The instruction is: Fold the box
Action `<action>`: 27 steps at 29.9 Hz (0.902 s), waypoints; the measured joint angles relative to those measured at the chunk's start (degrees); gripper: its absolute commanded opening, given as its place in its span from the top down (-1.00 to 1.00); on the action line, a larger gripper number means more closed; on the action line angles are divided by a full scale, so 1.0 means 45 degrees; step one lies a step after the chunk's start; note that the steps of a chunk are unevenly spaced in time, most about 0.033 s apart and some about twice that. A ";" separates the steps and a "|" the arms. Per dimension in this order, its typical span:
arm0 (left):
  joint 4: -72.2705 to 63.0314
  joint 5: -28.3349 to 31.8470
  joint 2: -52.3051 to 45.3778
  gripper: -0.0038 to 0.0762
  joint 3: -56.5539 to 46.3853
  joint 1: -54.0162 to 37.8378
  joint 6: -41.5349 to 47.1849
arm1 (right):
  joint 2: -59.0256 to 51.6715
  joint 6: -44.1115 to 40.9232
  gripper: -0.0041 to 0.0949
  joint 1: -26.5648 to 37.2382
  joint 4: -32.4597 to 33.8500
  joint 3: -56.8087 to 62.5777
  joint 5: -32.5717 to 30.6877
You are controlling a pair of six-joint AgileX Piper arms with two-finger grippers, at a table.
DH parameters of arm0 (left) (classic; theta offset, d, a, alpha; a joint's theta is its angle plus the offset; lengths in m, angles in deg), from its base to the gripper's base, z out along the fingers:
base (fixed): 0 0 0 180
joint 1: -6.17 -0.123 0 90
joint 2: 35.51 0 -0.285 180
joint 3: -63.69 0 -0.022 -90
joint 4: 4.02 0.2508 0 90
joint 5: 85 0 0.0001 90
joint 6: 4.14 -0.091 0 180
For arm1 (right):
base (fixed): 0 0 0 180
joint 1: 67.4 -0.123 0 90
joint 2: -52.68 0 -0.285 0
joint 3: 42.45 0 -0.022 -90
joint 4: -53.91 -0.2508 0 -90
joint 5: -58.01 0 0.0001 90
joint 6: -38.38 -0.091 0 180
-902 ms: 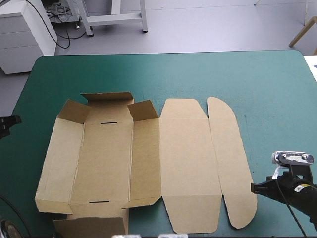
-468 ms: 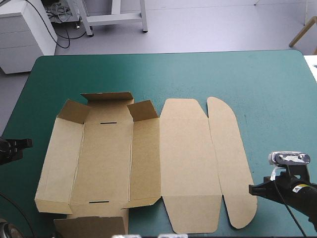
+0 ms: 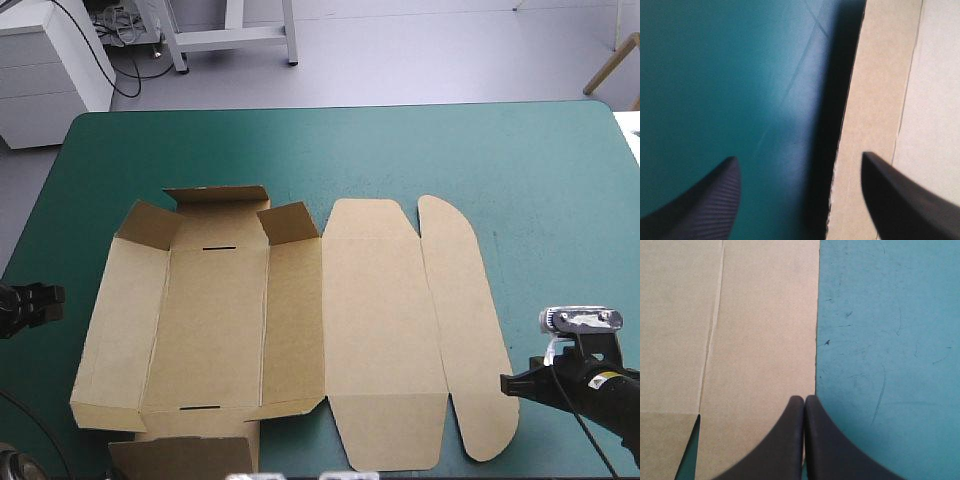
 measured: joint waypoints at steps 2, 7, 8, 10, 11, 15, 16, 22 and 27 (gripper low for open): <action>0.0015 0.0011 0.0000 -0.73 0.0000 0.0000 0.0054 | 0.0000 0.0000 0.96 0.0000 0.0000 0.0000 0.0000; 0.0047 0.0015 0.0000 -0.73 0.0000 0.0000 0.0101 | 0.0000 0.0012 0.96 0.0000 0.0000 0.0000 0.0010; 0.0047 0.0015 0.0000 -0.73 0.0000 0.0000 0.0101 | 0.0000 0.0011 0.96 0.0000 0.0000 0.0000 0.0010; 0.0047 0.0015 0.0000 -0.73 0.0000 0.0000 0.0101 | 0.0000 0.0011 0.96 0.0000 0.0000 0.0000 0.0010; 0.0047 0.0015 0.0000 -0.73 0.0000 0.0000 0.0101 | 0.0000 0.0011 0.96 0.0000 0.0000 0.0000 0.0010; 0.0047 0.0053 -0.0010 -0.73 -0.0184 0.0000 0.0101 | 0.0000 0.0011 0.96 0.0000 0.0000 0.0000 0.0010; 0.0007 0.0069 -0.0010 -0.73 -0.0350 0.0000 0.0085 | 0.0000 0.0011 0.96 0.0000 0.0000 0.0000 0.0010; -0.0241 0.0124 -0.0010 -0.73 -0.2097 0.0000 -0.0755 | 0.0000 0.0039 0.96 0.0000 0.0000 0.0000 0.0015; -0.0963 0.0276 -0.0014 -0.73 -0.3644 0.0000 -0.1894 | 0.0000 0.0039 0.96 0.0000 0.0000 0.0000 0.0015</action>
